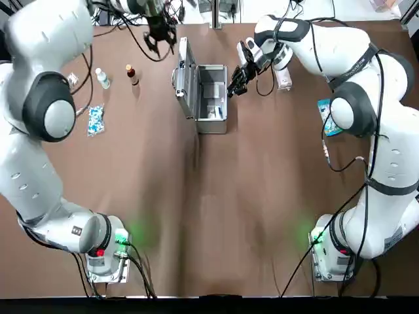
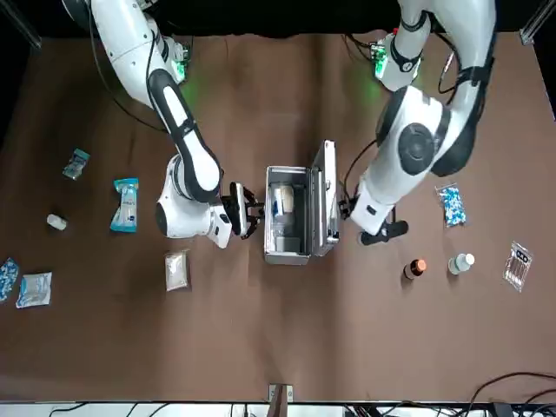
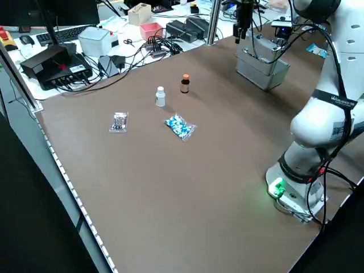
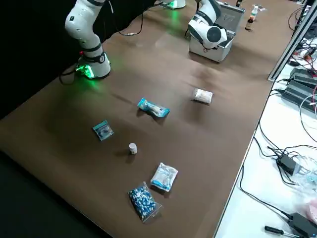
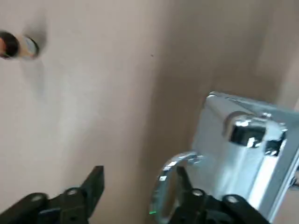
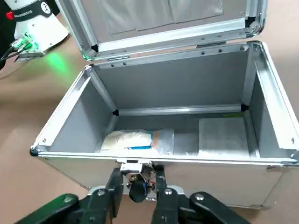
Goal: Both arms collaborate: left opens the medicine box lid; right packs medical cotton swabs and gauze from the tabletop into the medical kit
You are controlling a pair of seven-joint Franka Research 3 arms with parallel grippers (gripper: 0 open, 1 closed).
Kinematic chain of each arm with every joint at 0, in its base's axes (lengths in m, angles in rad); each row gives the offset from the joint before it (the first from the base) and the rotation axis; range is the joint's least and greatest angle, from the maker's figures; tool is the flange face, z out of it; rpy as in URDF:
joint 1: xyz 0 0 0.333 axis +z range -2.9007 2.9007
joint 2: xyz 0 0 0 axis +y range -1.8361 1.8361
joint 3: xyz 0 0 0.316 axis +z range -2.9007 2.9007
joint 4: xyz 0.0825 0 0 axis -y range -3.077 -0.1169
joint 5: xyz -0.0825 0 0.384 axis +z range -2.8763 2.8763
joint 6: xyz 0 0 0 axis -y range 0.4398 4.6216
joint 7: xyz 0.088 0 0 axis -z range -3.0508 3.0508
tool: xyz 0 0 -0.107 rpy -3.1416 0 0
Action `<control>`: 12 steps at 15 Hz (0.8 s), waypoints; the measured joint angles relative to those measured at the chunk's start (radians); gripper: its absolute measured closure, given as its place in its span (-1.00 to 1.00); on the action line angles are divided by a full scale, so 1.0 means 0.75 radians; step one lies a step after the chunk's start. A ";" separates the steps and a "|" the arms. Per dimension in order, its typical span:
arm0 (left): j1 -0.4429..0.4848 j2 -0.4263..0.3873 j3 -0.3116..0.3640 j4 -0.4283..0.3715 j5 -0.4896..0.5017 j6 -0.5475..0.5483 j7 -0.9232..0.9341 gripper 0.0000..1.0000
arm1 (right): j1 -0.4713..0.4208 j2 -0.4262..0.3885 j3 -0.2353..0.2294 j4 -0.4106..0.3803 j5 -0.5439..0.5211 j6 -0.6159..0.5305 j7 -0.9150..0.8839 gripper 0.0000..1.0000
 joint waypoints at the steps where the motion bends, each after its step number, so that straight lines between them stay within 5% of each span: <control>1: 0.038 -0.020 0.000 0.007 0.000 -0.036 0.081 -0.48 | 0.000 0.000 0.000 0.001 -0.001 -0.001 0.000 0.33; 6: 0.163 -0.127 0.002 0.013 0.000 -0.128 0.255 -0.97 | -0.011 -0.014 -0.005 0.015 -0.029 -0.018 -0.004 -0.09; 7: 0.186 -0.161 0.001 0.017 0.008 -0.163 0.258 -0.99 | -0.035 -0.029 -0.008 0.037 -0.066 -0.035 -0.004 -0.24; 12: 0.236 -0.236 0.004 0.065 0.048 -0.294 0.365 -0.99 | -0.147 -0.094 -0.012 0.099 -0.242 -0.112 0.001 -0.30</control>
